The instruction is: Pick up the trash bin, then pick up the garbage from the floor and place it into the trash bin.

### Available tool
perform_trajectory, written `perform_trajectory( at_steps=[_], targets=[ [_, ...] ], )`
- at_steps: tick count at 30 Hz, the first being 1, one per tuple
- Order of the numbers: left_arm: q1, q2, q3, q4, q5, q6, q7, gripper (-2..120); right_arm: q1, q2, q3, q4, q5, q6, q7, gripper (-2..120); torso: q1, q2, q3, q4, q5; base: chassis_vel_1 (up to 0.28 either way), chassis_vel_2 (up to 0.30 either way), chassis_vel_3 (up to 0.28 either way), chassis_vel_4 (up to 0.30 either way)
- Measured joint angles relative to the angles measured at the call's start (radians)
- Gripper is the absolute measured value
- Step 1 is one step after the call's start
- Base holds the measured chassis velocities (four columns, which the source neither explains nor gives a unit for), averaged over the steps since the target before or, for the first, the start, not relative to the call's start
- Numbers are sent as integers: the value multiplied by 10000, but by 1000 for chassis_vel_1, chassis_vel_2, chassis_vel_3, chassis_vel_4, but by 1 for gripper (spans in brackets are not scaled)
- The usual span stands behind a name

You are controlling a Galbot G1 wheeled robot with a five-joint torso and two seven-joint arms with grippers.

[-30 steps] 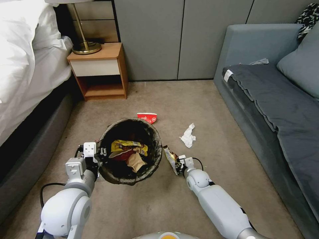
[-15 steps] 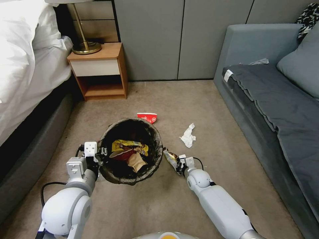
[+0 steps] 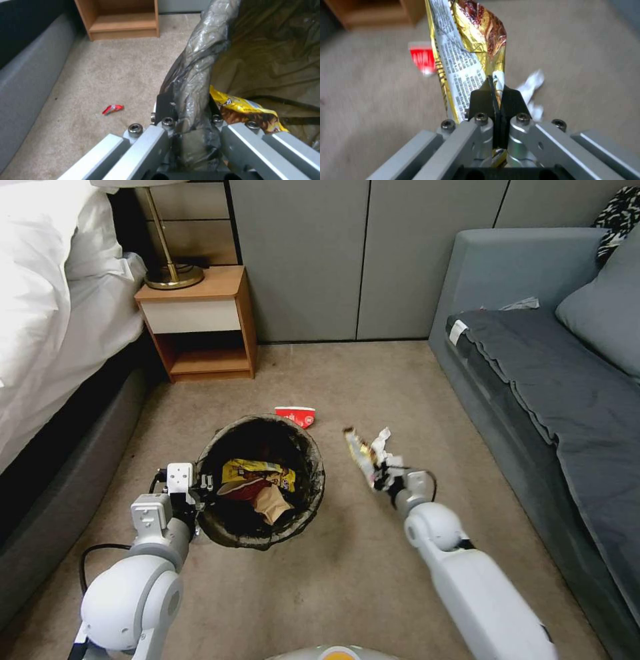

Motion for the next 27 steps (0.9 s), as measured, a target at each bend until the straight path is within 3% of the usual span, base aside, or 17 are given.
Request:
perform_trajectory(
  at_steps=[4,6,7,9,13,22,27],
  targets=[
    [3,-34,35,5,41,-2,2,0,-883,-33,805,1443,7,15,-22,0,-1,0,0,0,-2,0,0,0,0],
    [-2,-36,43,7,79,-3,-4,0,-1705,-9,1315,2955,-88,122,-271,0,-1,1,0,-2,-6,0,0,0,0],
    [-2,-36,43,7,79,-3,-4,0,-1705,-9,1315,2955,-88,122,-271,0,-1,1,0,-2,-6,0,0,0,0],
    [-2,-39,99,23,105,-3,0,0,-2264,11,1433,4421,-187,223,-688,0,-1,0,0,-4,-1,0,0,0,0],
    [-15,-42,265,55,144,-3,0,0,-2430,-64,1093,5830,-393,358,-1556,0,-1,0,0,0,-3,0,0,0,0],
    [-22,-63,295,81,188,-3,-1,0,-1895,-780,236,6085,-1399,1196,-4135,0,-1,0,0,-2,-1,0,0,0,0],
    [-38,-101,296,129,214,-7,-2,0,-1318,-1359,-624,5828,-1583,1127,-4527,0,-1,0,1,1,-2,0,0,0,0]
  ],
)
